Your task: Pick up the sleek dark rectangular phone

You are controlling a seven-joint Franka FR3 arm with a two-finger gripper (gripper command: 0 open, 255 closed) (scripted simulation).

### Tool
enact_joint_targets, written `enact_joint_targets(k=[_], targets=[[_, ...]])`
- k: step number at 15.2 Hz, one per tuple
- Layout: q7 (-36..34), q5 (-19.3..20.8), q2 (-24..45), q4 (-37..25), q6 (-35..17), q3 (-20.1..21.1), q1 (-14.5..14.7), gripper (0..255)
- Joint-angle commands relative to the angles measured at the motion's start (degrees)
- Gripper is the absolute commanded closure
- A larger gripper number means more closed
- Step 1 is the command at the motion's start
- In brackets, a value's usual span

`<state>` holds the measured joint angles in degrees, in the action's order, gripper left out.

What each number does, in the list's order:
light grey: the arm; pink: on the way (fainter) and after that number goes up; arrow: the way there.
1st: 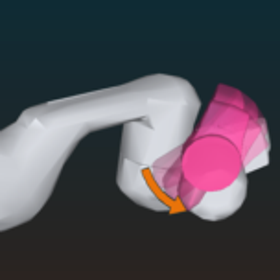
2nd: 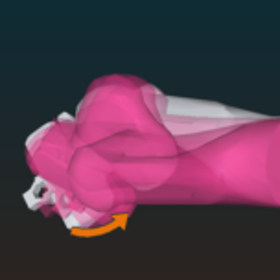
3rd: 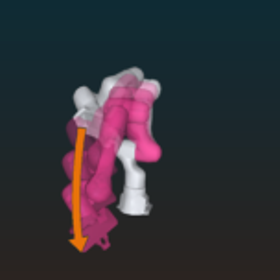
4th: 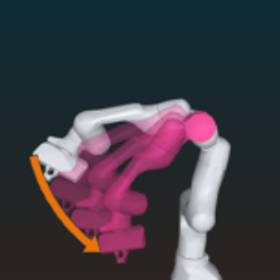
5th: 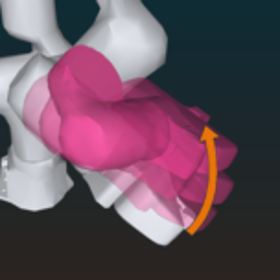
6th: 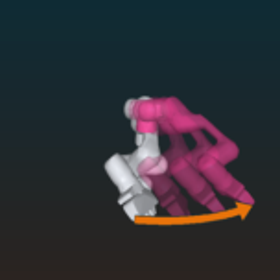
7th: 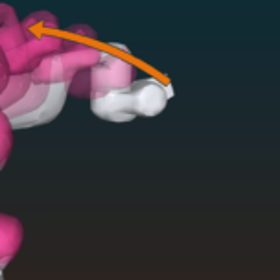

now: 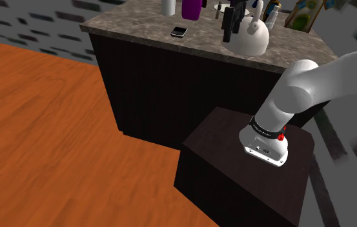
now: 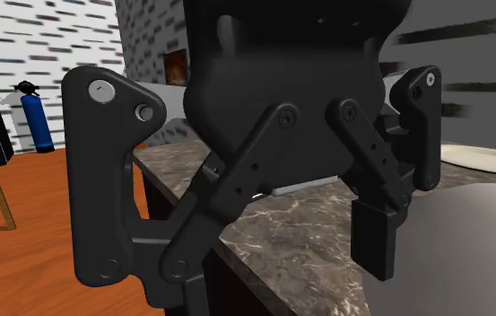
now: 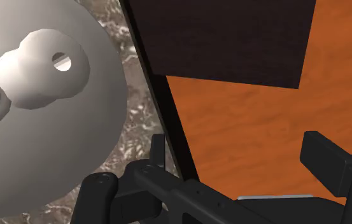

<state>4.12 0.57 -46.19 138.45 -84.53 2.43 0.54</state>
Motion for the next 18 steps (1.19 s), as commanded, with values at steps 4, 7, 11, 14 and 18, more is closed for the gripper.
enact_joint_targets(k=[4, 7, 11, 14, 18], targets=[[-7.6, -2.2, 6.0, -2.5, -4.4, 1.9, -2.3, 0], [-15.0, -3.8, 12.1, -5.6, -8.5, 3.4, -4.6, 0], [-24.5, -5.0, 20.0, -10.4, -13.2, 4.9, -7.5, 0], [-31.5, -5.3, 25.7, -14.4, -16.1, 5.5, -9.5, 0], [-40.4, -5.2, 32.8, -20.0, -19.4, 5.6, -12.0, 0]])
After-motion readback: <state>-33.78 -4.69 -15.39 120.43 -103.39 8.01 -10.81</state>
